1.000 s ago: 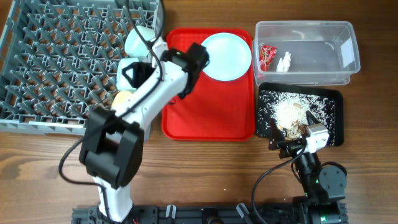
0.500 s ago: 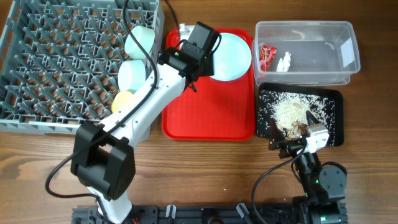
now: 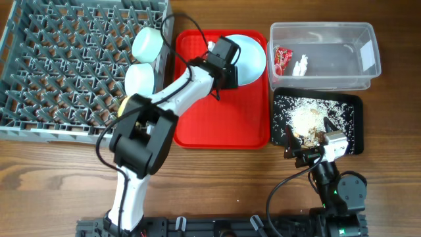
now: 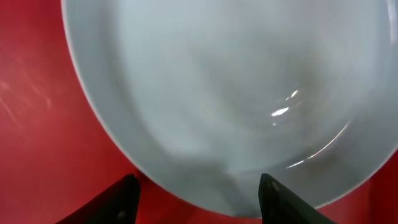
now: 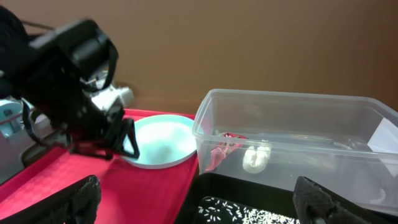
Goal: Sort waste into correct bins and load items into the dishwasher rack
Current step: 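Reach the left gripper to the white plate and grasp its edge, then lift the white plate and stand it upright in the rack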
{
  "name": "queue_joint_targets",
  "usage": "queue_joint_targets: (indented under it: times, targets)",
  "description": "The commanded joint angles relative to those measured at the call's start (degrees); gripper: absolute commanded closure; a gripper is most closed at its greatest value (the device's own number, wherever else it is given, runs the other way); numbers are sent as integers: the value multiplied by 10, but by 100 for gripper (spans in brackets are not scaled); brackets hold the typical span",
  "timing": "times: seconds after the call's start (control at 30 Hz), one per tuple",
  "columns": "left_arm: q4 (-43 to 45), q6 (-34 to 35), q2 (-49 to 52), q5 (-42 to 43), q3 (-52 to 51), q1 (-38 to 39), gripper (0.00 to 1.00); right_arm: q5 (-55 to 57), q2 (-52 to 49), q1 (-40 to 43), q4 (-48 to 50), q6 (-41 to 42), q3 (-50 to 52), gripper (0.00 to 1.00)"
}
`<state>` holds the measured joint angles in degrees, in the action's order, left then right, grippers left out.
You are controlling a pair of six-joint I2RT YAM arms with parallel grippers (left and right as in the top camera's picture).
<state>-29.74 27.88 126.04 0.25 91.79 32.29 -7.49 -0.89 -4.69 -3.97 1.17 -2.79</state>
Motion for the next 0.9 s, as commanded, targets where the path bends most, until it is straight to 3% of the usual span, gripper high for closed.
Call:
queue_joint_targets:
  times: [0.0, 0.13, 0.27, 0.47, 0.73, 0.87]
  targets:
    - [-35, 31, 0, 34, 4, -3, 46, -5, 6, 3, 3, -8, 6, 0]
    - [-118, 30, 0, 17, 4, -8, 66, -5, 6, 3, 3, -8, 6, 0]
    - [-161, 30, 0, 1, 4, -19, 96, -5, 6, 3, 3, -8, 5, 0]
    - [-226, 25, -37, -36, 15, -39, 96, -5, 6, 3, 3, -8, 6, 0]
    - [-271, -2, -178, -144, 55, -49, 96, -5, 6, 3, 3, -8, 5, 0]
    - [-287, -22, -257, -254, 56, -49, 96, -5, 6, 3, 3, -8, 6, 0]
